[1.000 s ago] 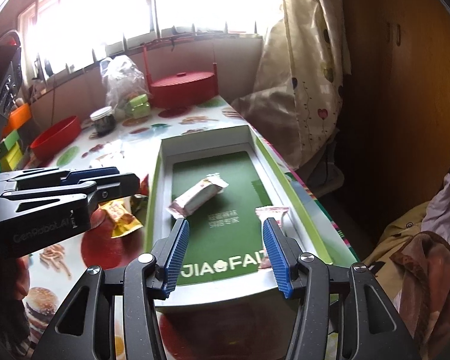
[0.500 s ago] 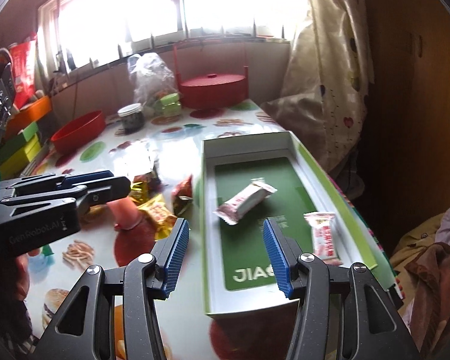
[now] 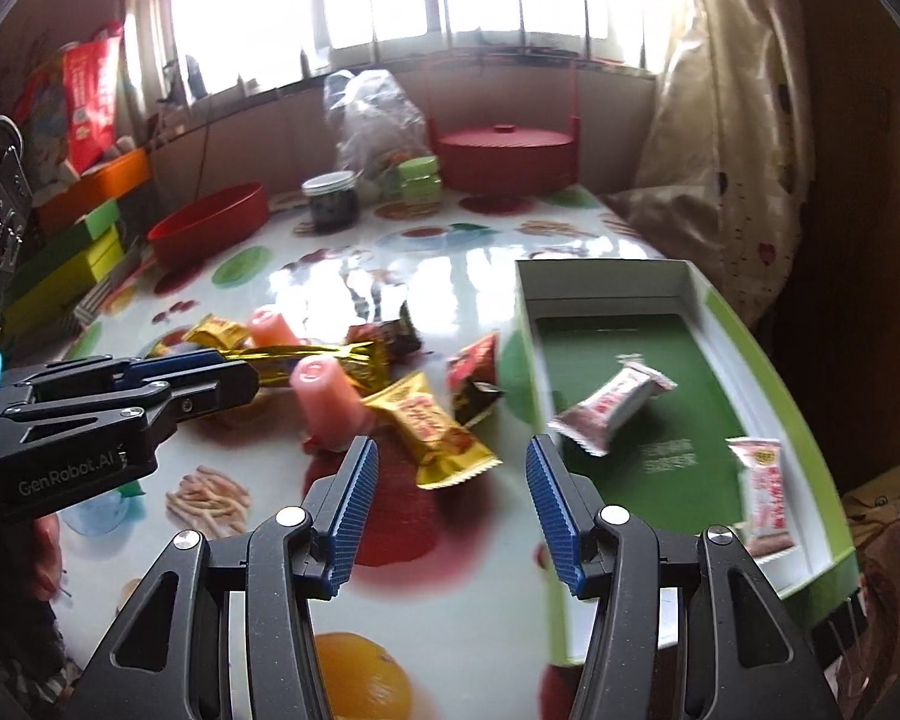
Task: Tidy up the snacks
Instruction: 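Withdraw both open tools from the box back toward the snack pile, then grasp the pink jelly cup with the right tool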
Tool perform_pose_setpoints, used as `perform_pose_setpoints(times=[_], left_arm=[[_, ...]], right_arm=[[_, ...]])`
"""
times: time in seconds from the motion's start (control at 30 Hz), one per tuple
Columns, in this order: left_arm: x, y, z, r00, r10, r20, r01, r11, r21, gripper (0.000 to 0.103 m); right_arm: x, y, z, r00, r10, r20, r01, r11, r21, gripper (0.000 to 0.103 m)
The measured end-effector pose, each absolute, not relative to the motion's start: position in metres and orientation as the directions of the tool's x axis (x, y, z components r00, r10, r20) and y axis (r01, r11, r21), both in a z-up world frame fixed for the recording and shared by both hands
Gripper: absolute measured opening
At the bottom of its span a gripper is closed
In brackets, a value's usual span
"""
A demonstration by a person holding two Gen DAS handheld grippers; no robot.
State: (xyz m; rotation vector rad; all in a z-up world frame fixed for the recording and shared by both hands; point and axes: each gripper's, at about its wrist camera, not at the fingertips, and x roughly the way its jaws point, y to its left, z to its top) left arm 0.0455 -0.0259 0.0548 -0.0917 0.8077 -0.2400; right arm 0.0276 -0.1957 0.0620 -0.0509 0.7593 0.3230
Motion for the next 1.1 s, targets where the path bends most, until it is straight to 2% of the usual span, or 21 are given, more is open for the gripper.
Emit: perform_pose_setpoints(times=[0.47, 1.0, 1.03, 1.1], left_arm=[[0.048, 0.028, 0.040, 0.673, -0.167, -0.721, 0.042, 0.981, -0.189, 0.029], [0.048, 0.056, 0.032, 0.675, -0.132, -0.726, -0.016, 0.981, -0.193, 0.029], [0.049, 0.055, 0.033, 0.675, -0.136, -0.725, -0.009, 0.981, -0.193, 0.029], [0.050, 0.054, 0.034, 0.677, -0.136, -0.723, -0.002, 0.982, -0.187, 0.029]], right_arm=[[0.053, -0.148, 0.050, 0.620, 0.345, -0.705, -0.385, 0.916, 0.110, 0.051], [0.080, -0.121, 0.034, 0.595, 0.330, -0.733, -0.391, 0.916, 0.095, 0.051], [0.081, -0.122, 0.033, 0.596, 0.331, -0.731, -0.388, 0.916, 0.099, 0.051], [0.081, -0.122, 0.033, 0.592, 0.337, -0.732, -0.388, 0.916, 0.107, 0.042]])
